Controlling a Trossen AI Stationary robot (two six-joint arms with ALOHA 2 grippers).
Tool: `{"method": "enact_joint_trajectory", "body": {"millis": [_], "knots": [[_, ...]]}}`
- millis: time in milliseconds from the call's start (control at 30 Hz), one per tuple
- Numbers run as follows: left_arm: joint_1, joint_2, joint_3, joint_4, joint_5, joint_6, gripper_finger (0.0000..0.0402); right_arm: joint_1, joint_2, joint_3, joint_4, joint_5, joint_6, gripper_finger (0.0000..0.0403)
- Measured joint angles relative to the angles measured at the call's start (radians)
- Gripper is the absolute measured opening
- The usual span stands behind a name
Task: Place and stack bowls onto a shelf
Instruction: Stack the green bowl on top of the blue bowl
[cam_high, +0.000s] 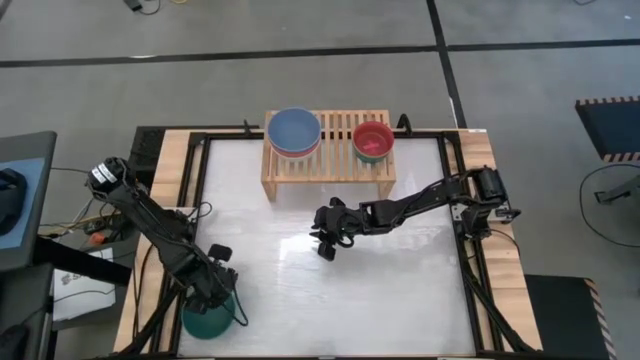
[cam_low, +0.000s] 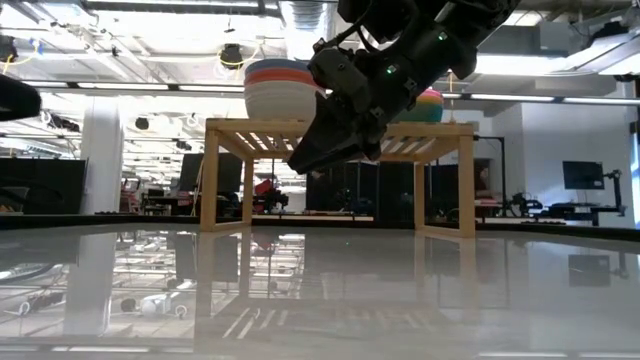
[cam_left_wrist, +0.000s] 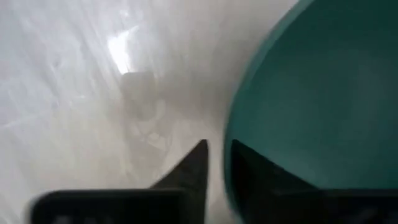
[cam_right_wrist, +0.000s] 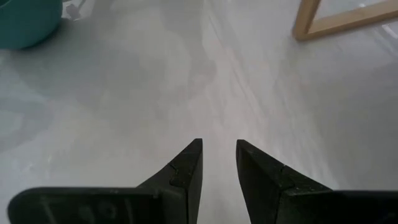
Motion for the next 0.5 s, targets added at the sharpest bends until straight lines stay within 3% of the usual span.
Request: {"method": "enact_joint_trajectory", "body": {"millis": [100, 500], "knots": [[0.041, -0.01, 0.0, 0.001, -0.018, 0.038, 0.001, 0.001, 0.0, 0.0, -0.001, 0.028, -0.003, 0.0123], [0.13, -0.121, 0.001, -0.024, -0.201, 0.131, 0.0, 0.004, 0.0, 0.0, -0.134, 0.031, -0.01, 0.0123]]}}
